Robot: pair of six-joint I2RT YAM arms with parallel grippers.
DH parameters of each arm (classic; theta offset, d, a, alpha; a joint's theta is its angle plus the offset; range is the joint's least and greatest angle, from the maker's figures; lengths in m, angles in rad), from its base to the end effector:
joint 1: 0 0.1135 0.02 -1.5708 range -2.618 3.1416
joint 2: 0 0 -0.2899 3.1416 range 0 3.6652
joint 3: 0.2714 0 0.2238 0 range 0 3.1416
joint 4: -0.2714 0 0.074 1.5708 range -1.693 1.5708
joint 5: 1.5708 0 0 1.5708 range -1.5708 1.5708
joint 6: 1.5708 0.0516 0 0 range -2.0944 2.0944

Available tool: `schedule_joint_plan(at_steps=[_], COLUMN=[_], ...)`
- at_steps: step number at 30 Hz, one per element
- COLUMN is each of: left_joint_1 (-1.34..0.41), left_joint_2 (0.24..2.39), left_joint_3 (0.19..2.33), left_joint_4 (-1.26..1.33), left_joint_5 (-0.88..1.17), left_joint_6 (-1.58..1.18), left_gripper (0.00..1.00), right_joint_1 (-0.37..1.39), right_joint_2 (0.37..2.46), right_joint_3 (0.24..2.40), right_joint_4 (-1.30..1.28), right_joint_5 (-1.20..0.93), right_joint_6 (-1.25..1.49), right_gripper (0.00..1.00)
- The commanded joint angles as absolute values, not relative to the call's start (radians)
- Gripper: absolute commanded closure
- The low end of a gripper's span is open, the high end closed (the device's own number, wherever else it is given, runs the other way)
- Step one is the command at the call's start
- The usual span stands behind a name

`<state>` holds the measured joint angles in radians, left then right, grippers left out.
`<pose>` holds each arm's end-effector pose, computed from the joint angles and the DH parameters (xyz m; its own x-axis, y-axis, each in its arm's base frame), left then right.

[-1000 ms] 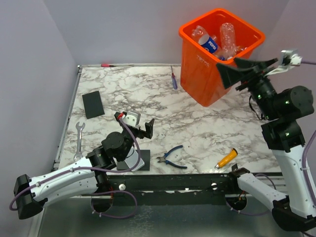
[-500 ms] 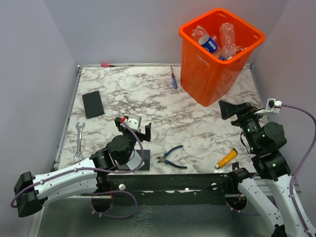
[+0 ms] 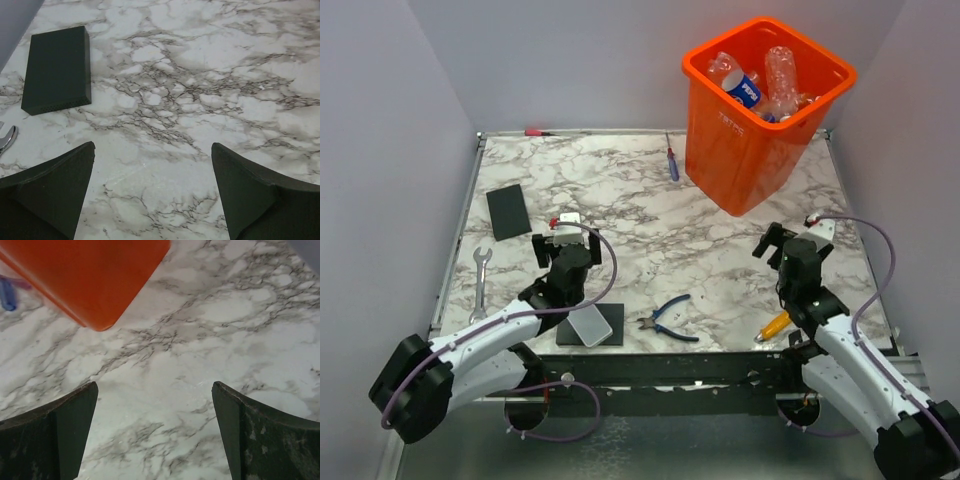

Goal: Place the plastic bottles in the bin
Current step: Reset both arms

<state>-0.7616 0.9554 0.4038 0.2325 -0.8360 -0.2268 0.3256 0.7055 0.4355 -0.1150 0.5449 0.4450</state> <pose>0.1501 -0.0902 0.2543 -0.2106 -0.0075 -0.9775 -0.0971 0.9952 0.0133 0.1342 0.0171 0.2574 -0.2430 0.3065 -0.9203 0.3171 0.9217 0.2232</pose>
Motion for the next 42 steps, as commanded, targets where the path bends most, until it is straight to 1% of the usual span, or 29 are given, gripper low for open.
schedule_joint_plan(at_steps=[1, 3, 4, 6, 8, 10, 13, 16, 21, 25, 29, 32, 34, 38, 39, 40, 41, 42], left_joint_1=[-0.676, -0.639, -0.620, -0.579, -0.531, -0.497, -0.460, -0.435, -0.373, -0.329, -0.311, -0.301, -0.297, -0.265, -0.249, -0.225, -0.195, -0.180], left_joint_2=[1.064, 1.122, 1.142, 1.164, 1.211, 1.283, 1.352, 1.367, 1.385, 1.415, 1.508, 1.597, 1.629, 1.616, 1.614, 1.613, 1.627, 1.666], left_joint_3=[0.393, 0.416, 0.425, 0.437, 0.458, 0.480, 0.494, 0.499, 0.468, 0.404, 0.383, 0.352, 0.293, 0.277, 0.283, 0.286, 0.281, 0.260], left_joint_4=[0.364, 0.385, 0.393, 0.408, 0.425, 0.455, 0.506, 0.544, 0.587, 0.788, 0.975, 1.108, 1.273, 1.260, 1.242, 1.225, 1.224, 1.317], left_joint_5=[-0.782, -0.822, -0.842, -0.805, -0.790, -0.830, -0.919, -0.896, -0.825, -0.836, -0.840, -0.825, -0.764, -0.617, -0.580, -0.526, -0.476, -0.475], left_joint_6=[-0.203, -0.237, -0.237, -0.179, -0.171, -0.199, -0.230, -0.163, -0.081, -0.105, -0.014, -0.005, 0.053, 0.052, 0.042, 0.024, -0.009, -0.013], left_gripper=[0.01, 0.01, 0.01, 0.01, 0.01, 0.01, 0.01, 0.01, 0.01, 0.01, 0.01, 0.01, 0.01, 0.01, 0.01, 0.01, 0.01, 0.01], right_joint_1=[0.318, 0.313, 0.307, 0.275, 0.245, 0.201, 0.143, 0.092, 0.067, -0.005, -0.034, -0.034, -0.034, -0.034, -0.034, -0.031, -0.029, -0.028], right_joint_2=[0.800, 0.902, 0.953, 1.059, 1.134, 1.178, 1.227, 1.259, 1.335, 1.435, 1.457, 1.456, 1.449, 1.466, 1.525, 1.594, 1.601, 1.569], right_joint_3=[0.289, 0.226, 0.174, 0.125, 0.119, 0.113, 0.136, 0.156, 0.193, 0.223, 0.276, 0.271, 0.233, 0.141, 0.108, 0.075, 0.050, 0.057], right_joint_4=[0.331, 0.495, 0.655, 0.845, 0.976, 1.059, 1.084, 1.095, 1.141, 1.171, 1.098, 1.106, 1.172, 1.326, 1.427, 1.651, 1.686, 1.611], right_joint_5=[0.711, 0.742, 0.750, 0.709, 0.674, 0.601, 0.557, 0.462, 0.424, 0.375, 0.334, 0.320, 0.294, 0.191, 0.172, 0.180, 0.179, 0.185], right_joint_6=[0.204, 0.120, 0.078, 0.013, -0.043, -0.030, 0.027, 0.041, 0.057, 0.143, 0.146, 0.140, 0.129, 0.085, 0.071, 0.047, 0.045, 0.056], right_gripper=[0.00, 0.00, 0.00, 0.00, 0.00, 0.00, 0.00, 0.00, 0.00, 0.00, 0.00, 0.00, 0.00, 0.00, 0.00, 0.00, 0.00, 0.00])
